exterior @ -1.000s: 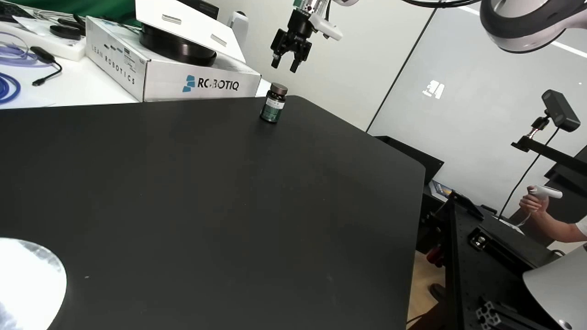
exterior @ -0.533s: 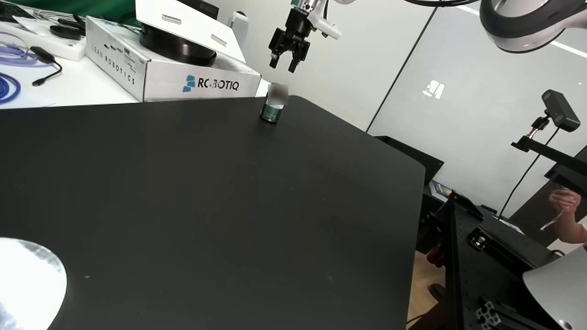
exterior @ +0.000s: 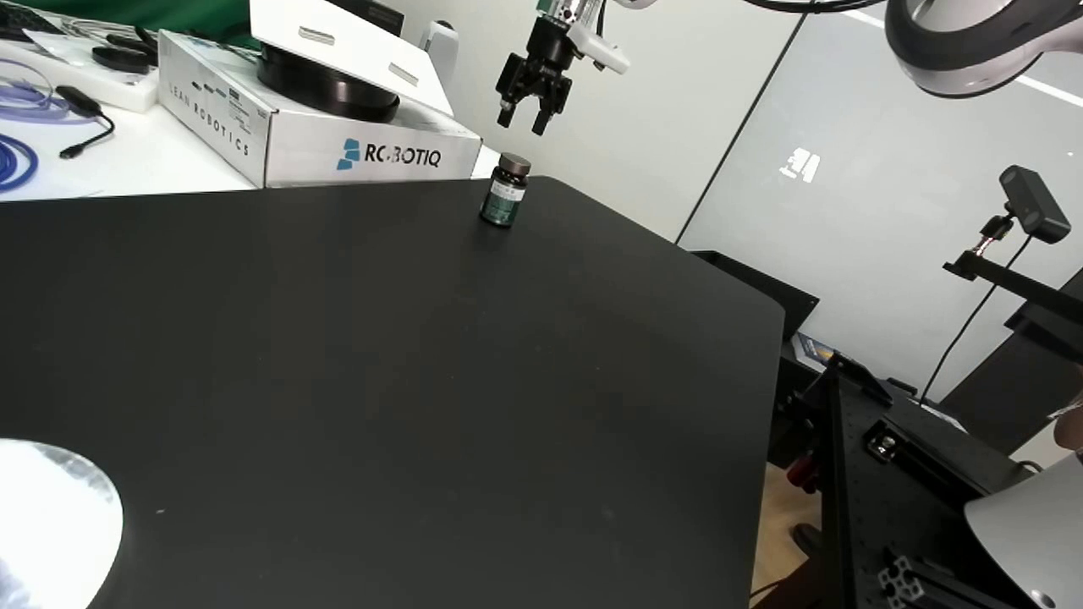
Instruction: Move the bottle forward
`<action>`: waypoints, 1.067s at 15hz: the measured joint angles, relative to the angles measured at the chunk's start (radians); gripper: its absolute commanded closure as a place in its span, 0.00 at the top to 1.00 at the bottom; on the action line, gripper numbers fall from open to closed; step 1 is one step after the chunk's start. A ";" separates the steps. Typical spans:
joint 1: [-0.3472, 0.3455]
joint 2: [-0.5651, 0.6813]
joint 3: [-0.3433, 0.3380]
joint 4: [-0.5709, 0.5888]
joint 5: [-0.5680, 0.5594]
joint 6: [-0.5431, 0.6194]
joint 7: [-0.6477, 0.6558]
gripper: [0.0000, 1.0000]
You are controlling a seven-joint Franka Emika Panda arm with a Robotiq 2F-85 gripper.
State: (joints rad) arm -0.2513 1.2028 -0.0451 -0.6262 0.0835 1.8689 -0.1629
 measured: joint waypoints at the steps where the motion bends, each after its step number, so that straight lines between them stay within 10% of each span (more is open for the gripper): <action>1: 0.002 0.000 0.000 -0.003 -0.001 0.000 -0.001 1.00; 16: 0.029 0.008 -0.004 -0.065 -0.002 0.025 -0.004 1.00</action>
State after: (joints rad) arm -0.2228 1.2108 -0.0492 -0.6916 0.0812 1.8937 -0.1672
